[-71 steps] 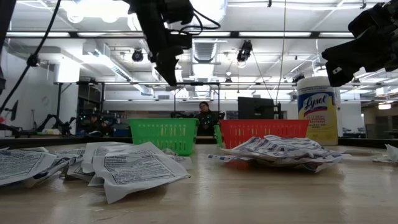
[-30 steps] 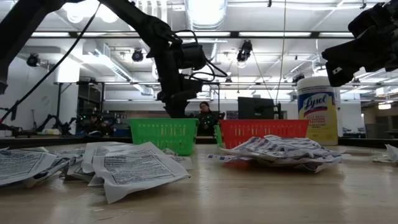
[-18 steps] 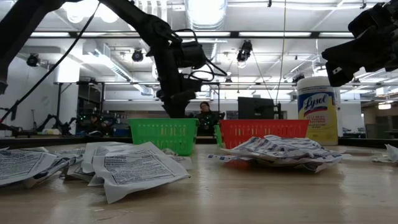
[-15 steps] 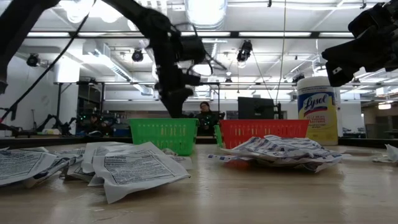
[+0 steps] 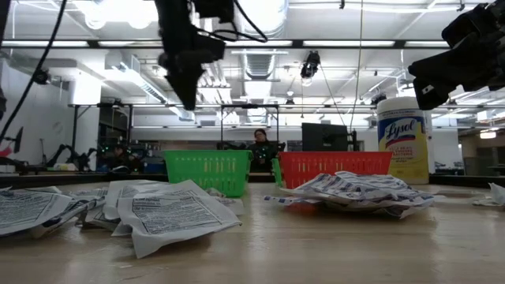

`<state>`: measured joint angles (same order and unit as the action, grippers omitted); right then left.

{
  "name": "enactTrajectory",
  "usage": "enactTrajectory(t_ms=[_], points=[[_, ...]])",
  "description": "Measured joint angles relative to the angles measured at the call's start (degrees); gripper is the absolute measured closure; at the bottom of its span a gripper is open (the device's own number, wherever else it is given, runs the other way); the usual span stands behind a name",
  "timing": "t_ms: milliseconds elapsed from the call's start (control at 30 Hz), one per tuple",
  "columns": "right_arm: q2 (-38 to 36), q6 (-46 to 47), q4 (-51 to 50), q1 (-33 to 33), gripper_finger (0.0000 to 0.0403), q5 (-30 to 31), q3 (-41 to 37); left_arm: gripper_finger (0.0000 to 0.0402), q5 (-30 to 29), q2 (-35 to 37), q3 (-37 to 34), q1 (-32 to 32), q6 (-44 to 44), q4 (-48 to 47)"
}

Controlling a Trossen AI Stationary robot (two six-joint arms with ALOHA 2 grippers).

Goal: Pick & Place First Aid Supplies
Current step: Put the blue alcohol pad into the yellow bin

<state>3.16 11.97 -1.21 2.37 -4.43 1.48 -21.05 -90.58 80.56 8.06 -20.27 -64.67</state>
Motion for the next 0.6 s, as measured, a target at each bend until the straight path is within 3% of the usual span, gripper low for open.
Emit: enactTrajectory(t_ms=[167,367,600], points=[[0.00,0.00,0.00,-0.02,0.0374,0.00,0.01,0.0268,4.25,3.79,-4.32,-4.38,-11.10,-3.92],[0.00,0.00,0.00,-0.01,0.0374,0.00,0.01,0.0268,15.37,7.98,-9.94,-9.11,-24.64,-3.89],[0.00,0.00,0.00,-0.02,0.0374,0.00,0.02,0.0268,22.08,10.83,-15.83,-15.56,-40.73,-1.42]])
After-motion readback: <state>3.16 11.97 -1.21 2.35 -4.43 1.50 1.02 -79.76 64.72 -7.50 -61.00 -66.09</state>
